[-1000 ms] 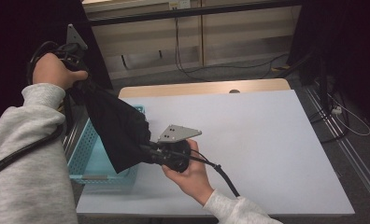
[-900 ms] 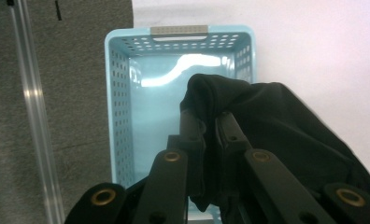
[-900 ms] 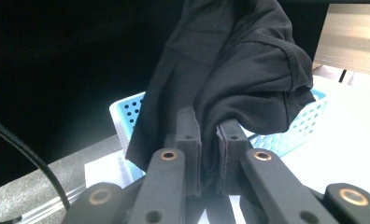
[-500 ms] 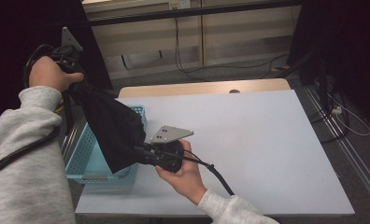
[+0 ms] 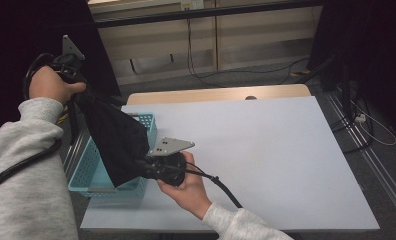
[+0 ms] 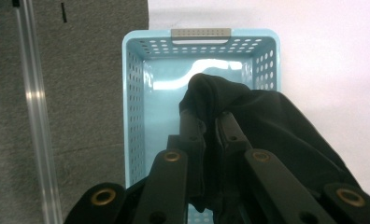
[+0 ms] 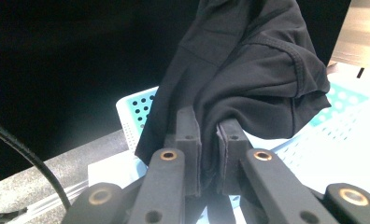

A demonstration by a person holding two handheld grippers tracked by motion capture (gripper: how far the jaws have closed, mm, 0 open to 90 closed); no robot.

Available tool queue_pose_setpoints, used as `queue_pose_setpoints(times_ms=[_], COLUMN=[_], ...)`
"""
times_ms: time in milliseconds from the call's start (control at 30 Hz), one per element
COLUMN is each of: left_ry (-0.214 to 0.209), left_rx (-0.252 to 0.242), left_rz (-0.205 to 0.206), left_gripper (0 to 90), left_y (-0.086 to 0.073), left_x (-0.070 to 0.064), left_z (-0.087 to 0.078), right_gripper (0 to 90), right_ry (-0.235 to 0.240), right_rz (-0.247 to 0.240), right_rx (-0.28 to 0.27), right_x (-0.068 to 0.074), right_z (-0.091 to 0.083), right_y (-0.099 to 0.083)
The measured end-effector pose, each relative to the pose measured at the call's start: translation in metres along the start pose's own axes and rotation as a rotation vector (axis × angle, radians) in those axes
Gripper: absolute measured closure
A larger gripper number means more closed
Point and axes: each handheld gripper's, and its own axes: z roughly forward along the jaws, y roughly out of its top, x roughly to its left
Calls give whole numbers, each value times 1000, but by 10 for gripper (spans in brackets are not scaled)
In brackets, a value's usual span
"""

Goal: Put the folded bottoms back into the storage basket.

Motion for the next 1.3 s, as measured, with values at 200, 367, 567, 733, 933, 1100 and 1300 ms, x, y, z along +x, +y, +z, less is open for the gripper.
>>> queue_pose_setpoints(times_ms=[200,367,567,733,933,1100,1300], left_ry=[-9,-9,-15,-14,-12,-15,-4], left_rx=[-1,-9,-13,-14,-17,-11,-36], left_rz=[-9,-14,-11,-16,-24,-26,-23], left_gripper=[838,838,838,838,838,838,838], left_y=[0,-1,-1,-2,-2,-2,0], left_x=[8,13,16,19,22,26,31], left_z=[3,3,5,7,8,11,16], right_gripper=[818,817,817,817,817,815,812], right_ry=[4,6,8,7,10,12,8], right_rz=[-7,-9,-18,-21,-14,-17,-11], right_rx=[3,2,5,15,14,18,13], right_x=[-1,0,2,3,4,6,6], right_z=[6,10,15,18,21,25,34], right_y=[0,0,1,0,0,-2,-3])
